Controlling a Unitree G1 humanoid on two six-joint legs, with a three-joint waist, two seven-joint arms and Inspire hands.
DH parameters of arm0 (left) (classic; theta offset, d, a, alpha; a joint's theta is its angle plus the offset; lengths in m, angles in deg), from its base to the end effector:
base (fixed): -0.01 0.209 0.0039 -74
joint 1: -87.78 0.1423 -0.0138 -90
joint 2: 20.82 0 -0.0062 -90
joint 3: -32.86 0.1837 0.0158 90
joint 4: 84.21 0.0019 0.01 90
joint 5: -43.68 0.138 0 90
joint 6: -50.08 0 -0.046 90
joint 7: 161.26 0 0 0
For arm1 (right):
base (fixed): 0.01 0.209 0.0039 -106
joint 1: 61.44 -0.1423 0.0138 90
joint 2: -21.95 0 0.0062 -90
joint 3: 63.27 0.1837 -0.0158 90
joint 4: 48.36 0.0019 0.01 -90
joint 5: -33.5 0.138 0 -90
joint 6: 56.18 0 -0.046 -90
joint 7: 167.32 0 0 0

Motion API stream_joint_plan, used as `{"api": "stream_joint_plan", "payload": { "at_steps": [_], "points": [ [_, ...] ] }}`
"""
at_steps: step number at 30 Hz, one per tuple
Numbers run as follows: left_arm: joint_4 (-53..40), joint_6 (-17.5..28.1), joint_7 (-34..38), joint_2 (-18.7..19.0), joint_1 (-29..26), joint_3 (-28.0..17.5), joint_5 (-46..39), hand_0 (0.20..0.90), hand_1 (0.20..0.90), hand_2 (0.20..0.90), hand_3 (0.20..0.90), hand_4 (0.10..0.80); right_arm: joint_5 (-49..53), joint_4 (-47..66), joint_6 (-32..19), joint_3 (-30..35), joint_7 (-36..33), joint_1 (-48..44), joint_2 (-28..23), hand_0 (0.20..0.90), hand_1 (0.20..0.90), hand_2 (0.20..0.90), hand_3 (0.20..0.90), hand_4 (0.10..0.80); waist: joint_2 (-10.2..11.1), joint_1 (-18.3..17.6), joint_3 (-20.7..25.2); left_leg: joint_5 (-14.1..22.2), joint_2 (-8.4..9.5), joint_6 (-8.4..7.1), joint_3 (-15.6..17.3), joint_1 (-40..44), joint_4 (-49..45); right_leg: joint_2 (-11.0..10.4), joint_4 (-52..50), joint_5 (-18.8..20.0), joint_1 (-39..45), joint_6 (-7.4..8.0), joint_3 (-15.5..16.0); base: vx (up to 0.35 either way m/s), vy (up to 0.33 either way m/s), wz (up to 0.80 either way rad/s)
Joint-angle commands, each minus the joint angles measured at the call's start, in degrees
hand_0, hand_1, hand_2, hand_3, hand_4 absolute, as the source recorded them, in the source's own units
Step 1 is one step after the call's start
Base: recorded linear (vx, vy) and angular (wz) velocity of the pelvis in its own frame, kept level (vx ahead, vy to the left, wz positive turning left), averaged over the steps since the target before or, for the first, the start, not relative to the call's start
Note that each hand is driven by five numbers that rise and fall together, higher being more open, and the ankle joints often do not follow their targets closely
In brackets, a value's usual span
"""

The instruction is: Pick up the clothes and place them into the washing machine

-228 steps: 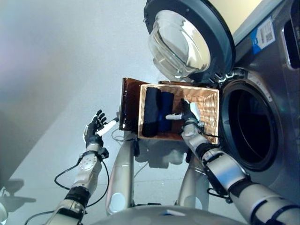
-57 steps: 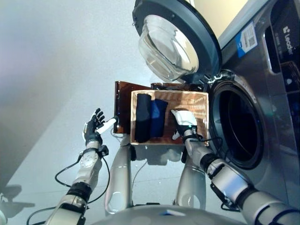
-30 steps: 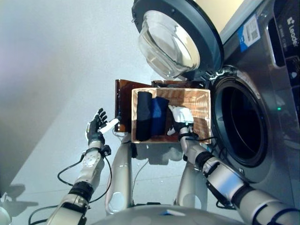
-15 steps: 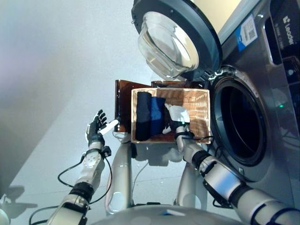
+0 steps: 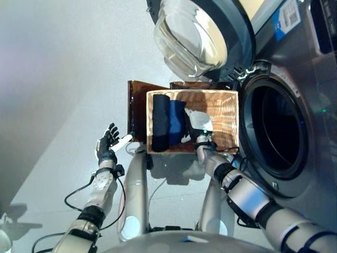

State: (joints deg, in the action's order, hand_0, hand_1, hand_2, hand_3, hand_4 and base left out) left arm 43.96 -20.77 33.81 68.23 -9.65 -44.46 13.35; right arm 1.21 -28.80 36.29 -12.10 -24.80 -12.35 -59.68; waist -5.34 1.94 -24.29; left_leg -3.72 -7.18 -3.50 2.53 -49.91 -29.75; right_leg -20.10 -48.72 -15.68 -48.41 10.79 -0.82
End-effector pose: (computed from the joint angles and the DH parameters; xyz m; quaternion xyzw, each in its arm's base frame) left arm 0.2008 0.1914 -0.0314 -0.0659 0.1296 0.1502 0.9779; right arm 0.2841 -0.1213 -0.0075 -0.6260 -0.0060 0.0092 0.7798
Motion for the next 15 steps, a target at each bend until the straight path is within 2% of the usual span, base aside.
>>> {"api": "stream_joint_plan", "payload": {
  "at_steps": [1,2,3,15],
  "points": [
    [-4.7,3.9,1.8,4.2,2.0,0.2,-0.6,0.900,0.900,0.900,0.900,0.800,0.6,2.9,-3.2,-0.9,-1.8,-3.1,4.2,0.900,0.900,0.900,0.900,0.800,-0.9,1.4,0.8,8.9,-2.52,-3.55,-3.7,-2.0,-11.1,-2.5,9.1,14.3,-1.5,-0.65,-3.0,0.000,0.000,0.00],
    [-4.8,3.9,1.9,4.3,2.2,0.2,-0.6,0.900,0.900,0.900,0.900,0.800,0.6,2.8,-3.2,-0.9,-1.8,-3.3,4.3,0.900,0.900,0.900,0.900,0.800,-1.0,1.5,0.8,9.0,-2.52,-3.49,-3.7,-2.4,-11.4,-2.5,8.6,14.1,-2.0,-0.73,-3.0,0.084,-0.003,0.02],
    [-5.1,3.9,1.9,4.4,2.5,0.3,-0.6,0.900,0.900,0.900,0.900,0.800,0.7,2.6,-3.2,-0.8,-1.7,-3.4,4.4,0.900,0.900,0.900,0.900,0.800,-1.1,1.7,0.8,11.4,-2.62,-3.95,-4.0,-2.3,-13.0,-2.4,6.9,11.7,-2.0,-0.46,-3.2,0.085,-0.008,0.01],
    [-5.1,3.9,2.1,4.7,3.3,0.5,-0.7,0.900,0.900,0.900,0.900,0.800,0.7,2.2,-3.0,-1.5,-1.5,-4.8,5.5,0.900,0.900,0.900,0.900,0.800,-1.6,2.2,0.2,12.5,-2.30,-3.42,-4.3,-5.5,-16.3,-2.1,2.9,10.2,-5.8,-1.06,-4.3,0.007,0.000,0.00]
  ]
}}
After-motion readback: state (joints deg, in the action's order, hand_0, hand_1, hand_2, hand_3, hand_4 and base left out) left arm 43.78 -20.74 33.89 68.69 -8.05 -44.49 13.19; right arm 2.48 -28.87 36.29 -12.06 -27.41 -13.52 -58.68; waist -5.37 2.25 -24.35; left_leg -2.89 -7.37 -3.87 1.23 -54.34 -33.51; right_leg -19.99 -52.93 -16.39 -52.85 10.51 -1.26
